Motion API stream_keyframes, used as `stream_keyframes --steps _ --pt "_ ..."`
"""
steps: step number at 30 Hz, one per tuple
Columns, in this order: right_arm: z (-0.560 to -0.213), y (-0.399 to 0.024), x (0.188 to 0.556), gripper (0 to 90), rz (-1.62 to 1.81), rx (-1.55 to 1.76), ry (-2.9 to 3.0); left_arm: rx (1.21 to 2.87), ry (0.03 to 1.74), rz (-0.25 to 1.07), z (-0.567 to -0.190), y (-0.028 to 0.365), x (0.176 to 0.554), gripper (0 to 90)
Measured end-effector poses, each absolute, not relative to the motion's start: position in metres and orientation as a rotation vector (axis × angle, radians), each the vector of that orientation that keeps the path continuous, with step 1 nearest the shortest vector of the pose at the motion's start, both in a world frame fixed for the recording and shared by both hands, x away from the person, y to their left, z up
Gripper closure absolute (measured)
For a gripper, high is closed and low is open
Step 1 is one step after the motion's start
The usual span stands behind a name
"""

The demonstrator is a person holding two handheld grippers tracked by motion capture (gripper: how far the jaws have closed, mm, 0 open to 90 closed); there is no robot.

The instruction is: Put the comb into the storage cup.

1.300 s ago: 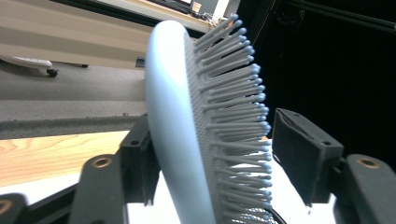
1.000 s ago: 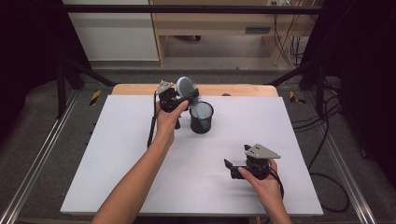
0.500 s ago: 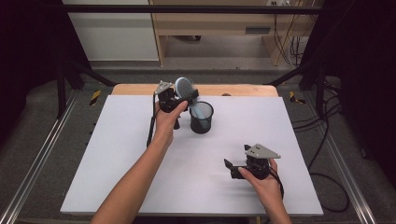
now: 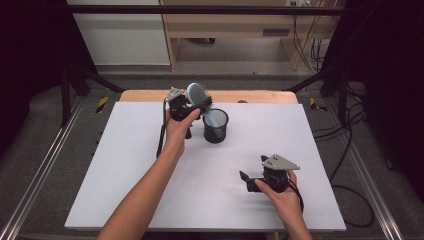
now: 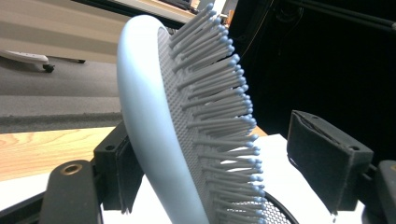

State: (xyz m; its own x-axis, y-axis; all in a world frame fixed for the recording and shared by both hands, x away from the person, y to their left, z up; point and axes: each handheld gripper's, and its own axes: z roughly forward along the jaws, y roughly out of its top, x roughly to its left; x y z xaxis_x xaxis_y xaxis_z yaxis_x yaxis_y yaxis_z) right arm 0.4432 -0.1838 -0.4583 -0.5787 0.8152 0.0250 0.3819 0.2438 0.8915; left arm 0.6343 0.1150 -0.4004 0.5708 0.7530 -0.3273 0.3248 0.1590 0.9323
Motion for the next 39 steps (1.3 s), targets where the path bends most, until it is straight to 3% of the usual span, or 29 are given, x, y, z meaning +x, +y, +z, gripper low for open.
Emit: stream_keyframes --steps 15,23,39 --pt "-0.4584 -0.1834 0.4433 5.2 1.292 1.089 2.077 1.446 0.990 0.414 -0.4008 0.1141 0.6331 15.7" --pt "-0.4585 -0.1831 0.4433 5.2 1.291 1.087 2.079 1.436 1.027 0.442 -0.4005 0.1139 0.6332 3.4" --pt "-0.4584 -0.1826 0.4431 5.2 1.294 1.084 2.083 1.433 1.040 0.427 -0.4009 0.1144 0.6310 1.7"
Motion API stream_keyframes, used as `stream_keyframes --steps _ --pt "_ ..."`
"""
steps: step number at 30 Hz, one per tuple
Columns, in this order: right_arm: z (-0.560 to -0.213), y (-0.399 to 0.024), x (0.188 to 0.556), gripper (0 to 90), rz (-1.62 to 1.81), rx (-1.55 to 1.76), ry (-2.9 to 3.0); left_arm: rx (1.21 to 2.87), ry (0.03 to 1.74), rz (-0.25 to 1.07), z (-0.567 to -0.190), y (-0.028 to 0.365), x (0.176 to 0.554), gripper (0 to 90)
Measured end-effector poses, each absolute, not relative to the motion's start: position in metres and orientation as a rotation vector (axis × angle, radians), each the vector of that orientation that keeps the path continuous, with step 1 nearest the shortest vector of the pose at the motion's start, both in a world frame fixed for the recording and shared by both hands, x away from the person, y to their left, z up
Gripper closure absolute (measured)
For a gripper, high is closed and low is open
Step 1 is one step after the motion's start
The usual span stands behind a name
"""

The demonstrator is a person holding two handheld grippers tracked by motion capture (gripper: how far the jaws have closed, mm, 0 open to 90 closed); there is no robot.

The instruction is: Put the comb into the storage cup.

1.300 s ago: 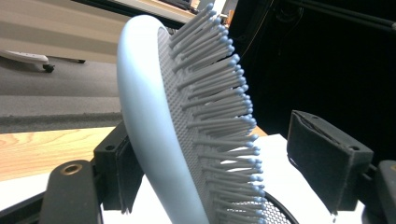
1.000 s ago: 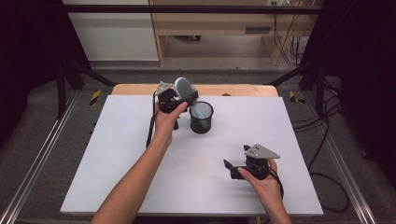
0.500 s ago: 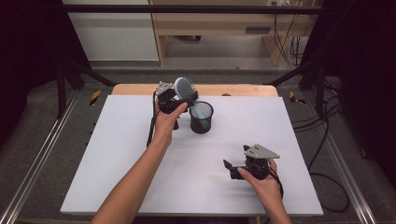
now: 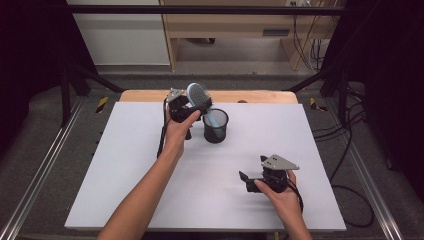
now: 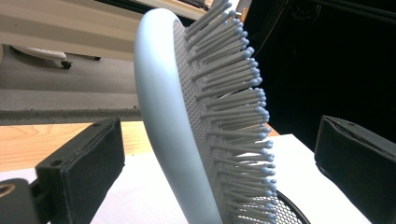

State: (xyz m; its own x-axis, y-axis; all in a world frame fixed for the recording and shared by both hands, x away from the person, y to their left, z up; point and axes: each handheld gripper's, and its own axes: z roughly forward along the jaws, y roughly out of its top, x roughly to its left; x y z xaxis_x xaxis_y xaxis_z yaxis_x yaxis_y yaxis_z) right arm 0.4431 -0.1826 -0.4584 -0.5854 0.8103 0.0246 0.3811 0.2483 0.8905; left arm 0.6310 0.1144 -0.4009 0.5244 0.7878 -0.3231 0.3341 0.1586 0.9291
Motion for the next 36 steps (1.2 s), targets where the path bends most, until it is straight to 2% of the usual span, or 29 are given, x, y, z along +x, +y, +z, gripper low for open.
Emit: stream_keyframes --steps 36 --pt "-0.459 -0.182 0.442 5.1 1.284 1.088 2.083 1.462 0.984 0.482 -0.401 0.124 0.604 2.2"
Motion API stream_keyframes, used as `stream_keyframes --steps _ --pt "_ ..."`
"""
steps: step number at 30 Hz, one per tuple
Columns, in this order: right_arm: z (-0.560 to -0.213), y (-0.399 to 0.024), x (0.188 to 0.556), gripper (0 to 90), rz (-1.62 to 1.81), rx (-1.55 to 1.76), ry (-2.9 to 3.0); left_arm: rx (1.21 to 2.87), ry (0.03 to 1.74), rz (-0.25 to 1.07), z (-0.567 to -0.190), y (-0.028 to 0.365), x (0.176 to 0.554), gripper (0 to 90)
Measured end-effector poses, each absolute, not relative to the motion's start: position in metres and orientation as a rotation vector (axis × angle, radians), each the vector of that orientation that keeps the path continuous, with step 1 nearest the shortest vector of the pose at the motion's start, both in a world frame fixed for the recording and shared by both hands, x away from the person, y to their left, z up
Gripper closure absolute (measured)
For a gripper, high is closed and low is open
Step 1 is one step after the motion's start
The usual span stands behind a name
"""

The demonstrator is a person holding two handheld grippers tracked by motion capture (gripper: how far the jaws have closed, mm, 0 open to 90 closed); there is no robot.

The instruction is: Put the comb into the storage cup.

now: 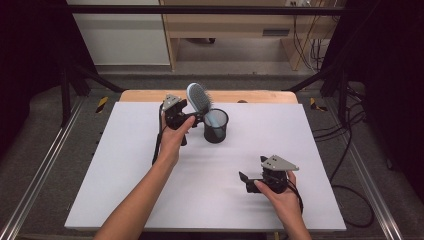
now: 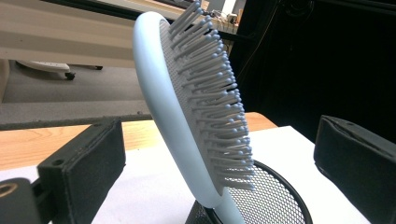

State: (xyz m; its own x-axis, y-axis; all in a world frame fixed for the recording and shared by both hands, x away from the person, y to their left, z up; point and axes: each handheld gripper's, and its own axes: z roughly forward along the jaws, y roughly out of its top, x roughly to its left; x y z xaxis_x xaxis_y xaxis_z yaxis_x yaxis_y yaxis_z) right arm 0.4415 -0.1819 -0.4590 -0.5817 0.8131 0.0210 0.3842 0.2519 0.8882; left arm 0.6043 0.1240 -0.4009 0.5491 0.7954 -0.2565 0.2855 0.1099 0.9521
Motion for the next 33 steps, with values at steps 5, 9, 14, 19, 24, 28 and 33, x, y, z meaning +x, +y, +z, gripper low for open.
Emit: stream_keyframes --steps 5,9,14,19,24,28,33 --pt "-0.459 -0.182 0.441 5.1 1.283 1.086 2.083 1.477 0.969 0.498 -0.399 0.124 0.600 2.2" --pt "-0.459 -0.181 0.441 5.1 1.281 1.086 2.083 1.482 0.962 0.511 -0.398 0.127 0.598 2.2" --pt "-0.458 -0.181 0.441 5.1 1.280 1.081 2.084 1.496 0.954 0.528 -0.396 0.131 0.594 2.2" --pt "-0.458 -0.180 0.441 5.0 1.281 1.077 2.082 1.479 0.969 0.501 -0.394 0.135 0.591 2.2" --pt "-0.458 -0.180 0.440 5.0 1.281 1.072 2.085 1.490 0.959 0.518 -0.391 0.137 0.589 2.2" --pt "-0.458 -0.180 0.440 5.0 1.283 1.074 2.079 1.504 0.947 0.536 -0.389 0.139 0.586 2.2" --pt "-0.457 -0.180 0.440 4.9 1.285 1.069 2.079 1.514 0.936 0.549 -0.385 0.143 0.582 2.2"
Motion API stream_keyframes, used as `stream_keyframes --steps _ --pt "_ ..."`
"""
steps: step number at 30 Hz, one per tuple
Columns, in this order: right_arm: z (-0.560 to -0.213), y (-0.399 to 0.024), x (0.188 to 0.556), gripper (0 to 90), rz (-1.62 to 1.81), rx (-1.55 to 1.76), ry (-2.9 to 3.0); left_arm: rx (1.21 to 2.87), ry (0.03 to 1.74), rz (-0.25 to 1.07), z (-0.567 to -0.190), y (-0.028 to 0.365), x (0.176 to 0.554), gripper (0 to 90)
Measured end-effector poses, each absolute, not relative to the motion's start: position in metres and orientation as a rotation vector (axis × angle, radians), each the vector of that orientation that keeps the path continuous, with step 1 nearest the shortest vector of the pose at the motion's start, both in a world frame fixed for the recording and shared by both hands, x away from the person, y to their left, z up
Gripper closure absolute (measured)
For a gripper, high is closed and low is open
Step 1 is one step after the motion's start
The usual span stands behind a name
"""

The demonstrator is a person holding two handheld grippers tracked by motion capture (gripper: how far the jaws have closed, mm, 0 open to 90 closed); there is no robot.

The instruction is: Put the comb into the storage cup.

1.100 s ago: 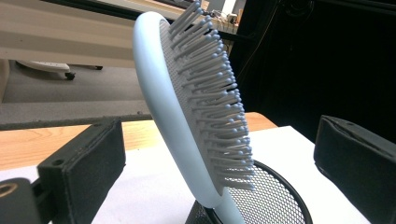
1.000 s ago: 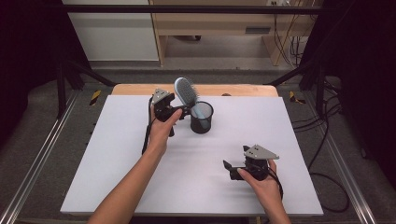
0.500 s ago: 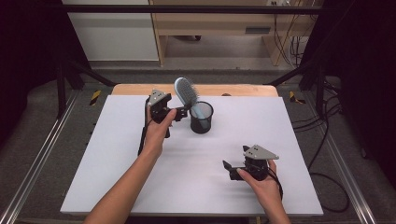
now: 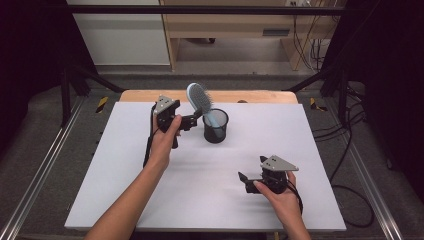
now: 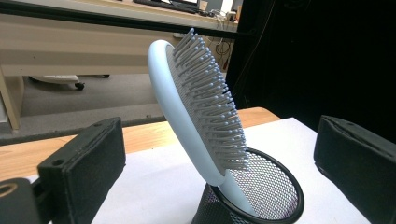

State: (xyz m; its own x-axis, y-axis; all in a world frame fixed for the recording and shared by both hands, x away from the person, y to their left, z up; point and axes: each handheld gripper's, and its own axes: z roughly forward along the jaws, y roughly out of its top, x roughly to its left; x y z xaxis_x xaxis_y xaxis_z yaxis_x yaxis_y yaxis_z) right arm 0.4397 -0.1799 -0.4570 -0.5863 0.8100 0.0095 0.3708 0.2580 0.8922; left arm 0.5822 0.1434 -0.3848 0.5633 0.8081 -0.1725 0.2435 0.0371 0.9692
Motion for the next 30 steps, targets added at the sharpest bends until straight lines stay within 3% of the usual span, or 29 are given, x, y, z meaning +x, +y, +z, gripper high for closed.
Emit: stream_keyframes --steps 30 --pt "-0.456 -0.180 0.439 4.2 1.285 1.068 2.074 1.538 0.907 0.611 -0.372 0.164 0.566 1.7"
